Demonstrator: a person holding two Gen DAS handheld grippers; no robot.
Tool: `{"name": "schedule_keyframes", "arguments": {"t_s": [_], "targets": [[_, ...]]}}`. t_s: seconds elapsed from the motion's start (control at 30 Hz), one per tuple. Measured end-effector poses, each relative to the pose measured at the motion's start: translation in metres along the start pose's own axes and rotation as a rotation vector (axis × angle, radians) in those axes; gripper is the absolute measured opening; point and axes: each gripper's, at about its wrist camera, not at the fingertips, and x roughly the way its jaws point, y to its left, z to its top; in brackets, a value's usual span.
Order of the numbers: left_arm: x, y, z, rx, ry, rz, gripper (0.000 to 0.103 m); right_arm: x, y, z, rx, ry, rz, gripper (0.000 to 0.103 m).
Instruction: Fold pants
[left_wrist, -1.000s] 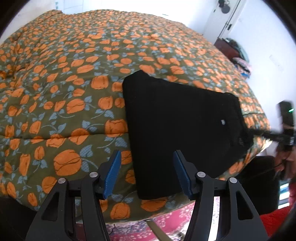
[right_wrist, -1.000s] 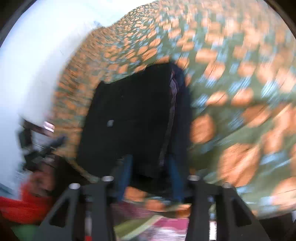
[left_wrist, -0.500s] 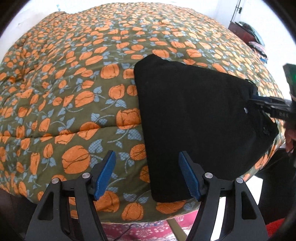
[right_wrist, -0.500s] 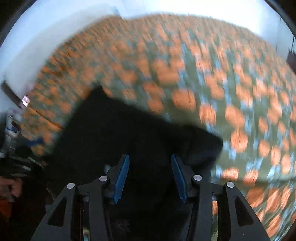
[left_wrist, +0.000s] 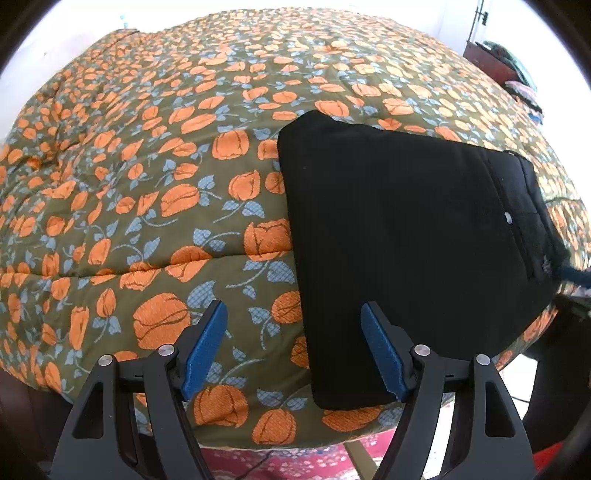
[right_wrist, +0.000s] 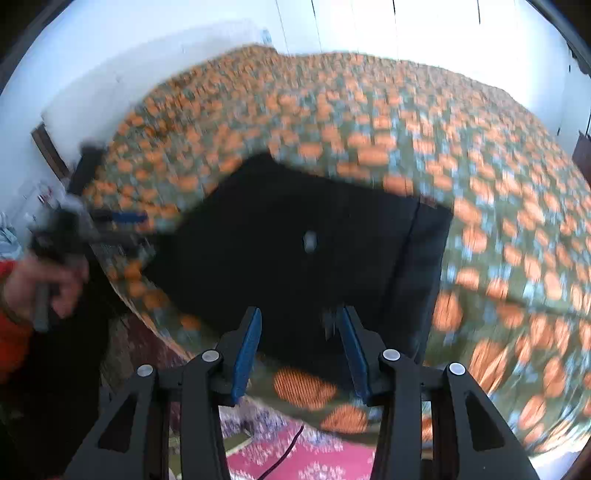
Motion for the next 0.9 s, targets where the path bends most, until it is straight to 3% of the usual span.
{"name": "schedule_keyframes", "arguments": {"t_s": [0.23, 0.37, 0.43, 0.47, 0.5, 0.53, 0.67, 0.77, 0.87, 0.9], "targets": [[0.000, 0.004, -0.005, -0.006, 0.005, -0.006, 0.080, 0.023, -0.004, -0.024, 0.061, 0.009, 0.023, 0.045], [0.001, 0.020, -0.005, -0.038, 0.026, -0.094, 0.083, 0.010, -0.013, -0.019, 0.112, 0.009, 0.082, 0.045], [0.004, 0.034, -0.001, -0.097, 0.041, -0.166, 0.085, -0.012, -0.030, -0.010, 0.180, -0.045, 0.130, 0.054], [0.008, 0.044, 0.002, -0.144, 0.047, -0.217, 0.085, -0.021, -0.041, -0.007, 0.217, -0.075, 0.141, 0.069], [0.013, 0.051, 0.005, -0.180, 0.054, -0.269, 0.086, -0.029, -0.057, -0.003, 0.265, -0.104, 0.155, 0.076], [0.020, 0.055, 0.009, -0.197, 0.067, -0.312, 0.086, -0.031, -0.074, 0.000, 0.316, -0.113, 0.180, 0.077], [0.055, 0.045, 0.022, -0.184, 0.176, -0.433, 0.086, 0.013, -0.134, 0.002, 0.502, 0.024, 0.337, 0.076], [0.069, 0.033, 0.027, -0.184, 0.214, -0.504, 0.087, 0.044, -0.149, -0.004, 0.567, 0.121, 0.364, 0.077], [0.075, 0.018, 0.031, -0.173, 0.224, -0.521, 0.087, 0.065, -0.148, -0.010, 0.591, 0.175, 0.389, 0.078], [0.072, 0.012, 0.032, -0.164, 0.216, -0.530, 0.068, 0.070, -0.147, -0.011, 0.603, 0.178, 0.417, 0.078]]}}
